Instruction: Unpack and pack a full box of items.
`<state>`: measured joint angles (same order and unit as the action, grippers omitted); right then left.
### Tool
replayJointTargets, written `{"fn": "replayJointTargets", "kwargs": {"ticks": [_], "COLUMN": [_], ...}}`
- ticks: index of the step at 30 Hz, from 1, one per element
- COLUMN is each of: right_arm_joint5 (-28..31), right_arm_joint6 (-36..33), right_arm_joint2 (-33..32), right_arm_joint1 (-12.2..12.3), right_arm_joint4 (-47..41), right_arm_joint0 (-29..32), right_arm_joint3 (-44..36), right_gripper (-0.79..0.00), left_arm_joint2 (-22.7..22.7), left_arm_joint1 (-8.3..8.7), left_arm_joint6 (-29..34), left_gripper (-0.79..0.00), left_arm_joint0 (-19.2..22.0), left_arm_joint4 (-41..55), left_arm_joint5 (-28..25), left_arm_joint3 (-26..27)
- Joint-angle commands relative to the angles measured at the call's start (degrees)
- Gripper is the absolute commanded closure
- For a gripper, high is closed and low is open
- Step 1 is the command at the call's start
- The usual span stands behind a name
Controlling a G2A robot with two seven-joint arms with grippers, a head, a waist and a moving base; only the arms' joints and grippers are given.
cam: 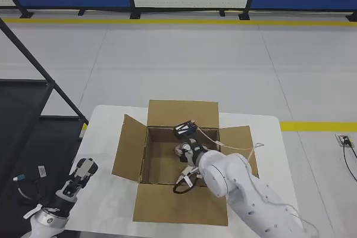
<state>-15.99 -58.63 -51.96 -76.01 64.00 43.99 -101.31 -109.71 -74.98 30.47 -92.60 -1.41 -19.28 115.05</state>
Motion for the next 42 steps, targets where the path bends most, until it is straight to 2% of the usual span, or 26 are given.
{"fn": "replayJointTargets", "kwargs": {"ticks": [1, 6, 11, 15, 19, 25, 32, 33, 34, 35, 36, 37, 42], "right_arm_joint5": [-1.83, -9.39, -15.28, -15.75, -12.93, -8.76, -5.41, -5.16, -4.88, -4.37, -3.98, -3.7, -2.7], "right_arm_joint6": [0.37, 4.73, 4.41, -0.25, -7.5, -14.13, -13.25, -12.94, -12.5, -11.97, -11.51, -11.01, -9.99], "right_arm_joint2": [-5.35, -16.86, -28.69, -35.92, -37.76, -35.59, -33.15, -33.01, -32.99, -32.95, -32.94, -32.97, -32.97], "right_arm_joint1": [1.22, 2.6, 3.14, 3.59, 4.1, 4.14, 3.7, 3.65, 3.58, 3.55, 3.53, 3.52, 3.5], "right_arm_joint4": [3.83, 8.62, 8.58, 8.78, 12.43, 14.19, 11.88, 11.47, 10.69, 10.16, 9.76, 9.44, 8.16], "right_arm_joint0": [6.55, 17.47, 23.15, 22.04, 16.36, 6.93, 1.58, 0.95, 0.42, 0.01, -0.36, -0.72, -2.04], "right_arm_joint3": [-10.12, -22.41, -24.0, -16.73, -4.54, 12.61, 23.52, 24.83, 26.05, 27.24, 28.35, 29.31, 32.6], "right_gripper": [0.0, 0.0, 0.0, 0.0, 0.0, 0.0, 0.0, -0.028, -0.169, -0.234, -0.215, -0.231, -0.379], "left_arm_joint2": [0.0, 0.0, 0.0, 0.0, 0.0, 0.0, 0.0, 0.0, 0.0, 0.0, 0.0, 0.0, 0.0], "left_arm_joint1": [0.0, 0.0, 0.0, 0.0, 0.0, 0.0, 0.0, 0.0, 0.0, 0.0, 0.0, 0.0, 0.0], "left_arm_joint6": [0.0, 0.0, 0.0, 0.0, 0.0, 0.0, 0.0, 0.0, 0.0, 0.0, 0.0, 0.0, 0.0], "left_gripper": [-0.785, -0.785, -0.785, -0.785, -0.785, -0.785, -0.785, -0.785, -0.785, -0.785, -0.785, -0.785, -0.785], "left_arm_joint0": [0.0, 0.0, 0.0, 0.0, 0.0, 0.0, 0.0, 0.0, 0.0, 0.0, 0.0, 0.0, 0.0], "left_arm_joint4": [0.0, 0.0, 0.0, 0.0, 0.0, 0.0, 0.0, 0.0, 0.0, 0.0, 0.0, 0.0, 0.0], "left_arm_joint5": [0.0, 0.0, 0.0, 0.0, 0.0, 0.0, 0.0, 0.0, 0.0, 0.0, 0.0, 0.0, 0.0], "left_arm_joint3": [0.0, 0.0, 0.0, 0.0, 0.0, 0.0, 0.0, 0.0, 0.0, 0.0, 0.0, 0.0, 0.0]}}
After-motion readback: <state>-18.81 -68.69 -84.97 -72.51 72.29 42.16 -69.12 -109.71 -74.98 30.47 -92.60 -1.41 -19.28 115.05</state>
